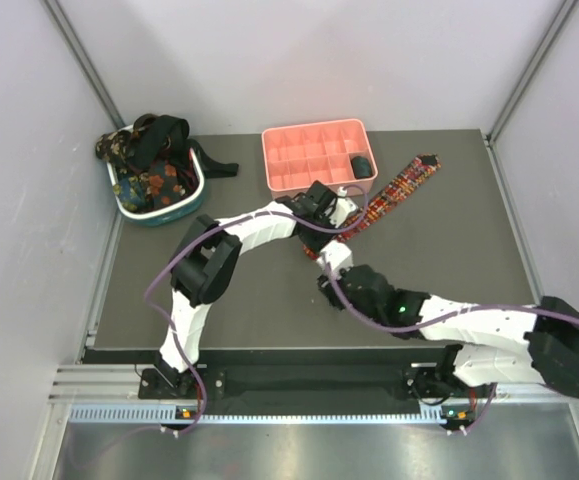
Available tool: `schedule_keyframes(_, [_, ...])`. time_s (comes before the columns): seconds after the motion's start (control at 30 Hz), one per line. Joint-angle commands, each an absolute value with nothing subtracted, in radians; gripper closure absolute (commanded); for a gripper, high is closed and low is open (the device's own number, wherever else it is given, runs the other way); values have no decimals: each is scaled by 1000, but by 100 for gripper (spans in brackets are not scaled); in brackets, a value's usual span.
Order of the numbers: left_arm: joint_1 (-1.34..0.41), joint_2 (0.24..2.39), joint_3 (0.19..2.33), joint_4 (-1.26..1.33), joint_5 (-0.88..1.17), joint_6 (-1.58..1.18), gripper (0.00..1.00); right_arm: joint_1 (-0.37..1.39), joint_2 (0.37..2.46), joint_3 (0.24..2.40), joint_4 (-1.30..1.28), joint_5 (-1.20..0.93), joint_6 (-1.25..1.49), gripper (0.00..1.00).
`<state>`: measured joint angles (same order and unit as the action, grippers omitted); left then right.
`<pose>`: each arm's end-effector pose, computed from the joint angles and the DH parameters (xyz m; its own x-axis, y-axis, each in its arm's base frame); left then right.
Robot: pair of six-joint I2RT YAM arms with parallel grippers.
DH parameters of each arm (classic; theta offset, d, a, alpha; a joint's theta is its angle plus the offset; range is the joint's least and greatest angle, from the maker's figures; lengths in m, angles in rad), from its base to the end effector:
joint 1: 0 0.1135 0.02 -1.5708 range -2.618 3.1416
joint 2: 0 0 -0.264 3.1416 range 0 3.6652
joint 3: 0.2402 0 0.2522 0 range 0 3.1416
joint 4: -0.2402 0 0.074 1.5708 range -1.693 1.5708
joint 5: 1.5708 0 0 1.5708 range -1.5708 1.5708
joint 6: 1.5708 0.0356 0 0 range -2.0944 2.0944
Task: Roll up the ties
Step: Roll the tie
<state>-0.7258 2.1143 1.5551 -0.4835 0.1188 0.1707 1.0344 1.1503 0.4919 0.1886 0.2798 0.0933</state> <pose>0.3346 -0.3026 0.1659 -0.5171 0.6844 -0.5140 0.8033 0.5954 -0.0153 0.1307 0.2006 0.2031 -0.2956 -0.3219 -0.8994 -0.6757 0.7360 -0.0414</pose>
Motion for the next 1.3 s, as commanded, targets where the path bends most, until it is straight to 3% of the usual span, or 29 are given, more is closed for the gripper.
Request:
schedule_keyframes(0.0, [-744, 2183, 1571, -722, 117, 114, 68, 1138, 1282, 633, 187, 451, -46, 54])
schedule_keyframes(0.27, [-752, 2270, 1707, -920, 117, 81, 67, 1249, 1684, 1038, -126, 696, -156, 53])
schedule_keyframes(0.53, [-753, 2313, 1787, -1023, 141, 63, 66, 1246, 2061, 1363, -418, 934, -141, 50])
schedule_keyframes(0.8, [-753, 2355, 1859, -1121, 137, 43, 65, 1212, 2200, 1471, -482, 999, -192, 46])
schedule_keyframes(1.27, [-775, 2401, 1924, -1207, 84, 2, 63, 1138, 2209, 1436, -469, 945, -219, 45])
